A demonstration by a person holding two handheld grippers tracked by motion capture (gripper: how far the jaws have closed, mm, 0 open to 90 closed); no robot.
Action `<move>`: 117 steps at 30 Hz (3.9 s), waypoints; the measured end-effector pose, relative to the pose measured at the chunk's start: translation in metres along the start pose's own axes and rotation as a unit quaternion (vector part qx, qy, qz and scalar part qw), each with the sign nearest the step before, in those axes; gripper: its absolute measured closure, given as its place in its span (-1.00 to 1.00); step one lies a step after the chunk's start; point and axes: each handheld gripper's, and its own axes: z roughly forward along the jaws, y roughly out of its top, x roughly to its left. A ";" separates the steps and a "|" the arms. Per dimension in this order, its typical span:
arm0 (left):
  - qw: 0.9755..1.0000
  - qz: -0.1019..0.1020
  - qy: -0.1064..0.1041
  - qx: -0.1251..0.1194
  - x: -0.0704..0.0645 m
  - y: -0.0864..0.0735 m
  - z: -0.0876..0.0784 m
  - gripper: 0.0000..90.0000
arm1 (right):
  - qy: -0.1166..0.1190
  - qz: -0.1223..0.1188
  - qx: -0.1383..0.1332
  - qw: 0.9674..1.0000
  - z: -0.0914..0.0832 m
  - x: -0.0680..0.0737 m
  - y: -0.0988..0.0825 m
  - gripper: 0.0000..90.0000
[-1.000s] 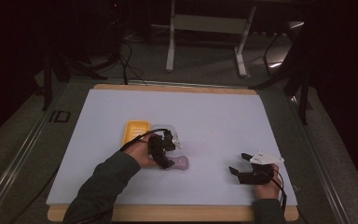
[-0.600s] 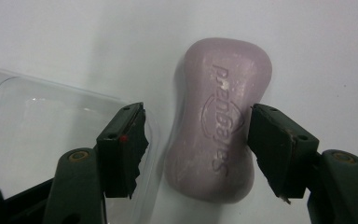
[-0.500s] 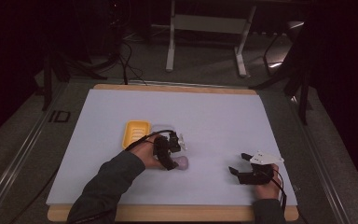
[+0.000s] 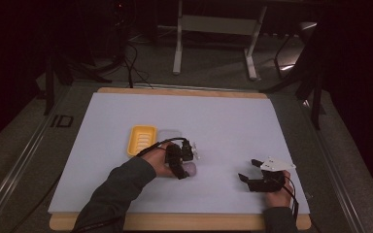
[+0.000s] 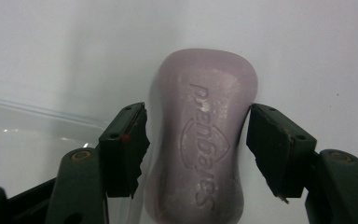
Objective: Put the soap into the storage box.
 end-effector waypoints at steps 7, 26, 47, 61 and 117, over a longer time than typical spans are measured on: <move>1.000 0.004 -0.014 0.026 0.000 0.003 0.009 -0.08 | 0.000 -0.001 0.000 1.000 0.000 0.000 0.000 -0.55; 0.997 0.005 -0.035 0.068 0.007 0.010 0.014 0.09 | 0.001 0.000 -0.001 1.000 0.000 0.000 0.000 -0.55; 0.997 0.007 -0.023 0.074 0.009 0.008 0.008 0.11 | 0.001 -0.001 -0.002 1.000 0.000 0.000 0.000 -0.55; 0.998 0.009 -0.017 0.065 0.009 0.006 -0.005 0.11 | 0.000 0.000 -0.002 1.000 0.000 0.000 0.000 -0.55; 0.998 -0.052 0.012 0.030 0.041 -0.020 -0.050 0.11 | 0.000 -0.001 -0.003 1.000 -0.001 0.000 0.000 -0.55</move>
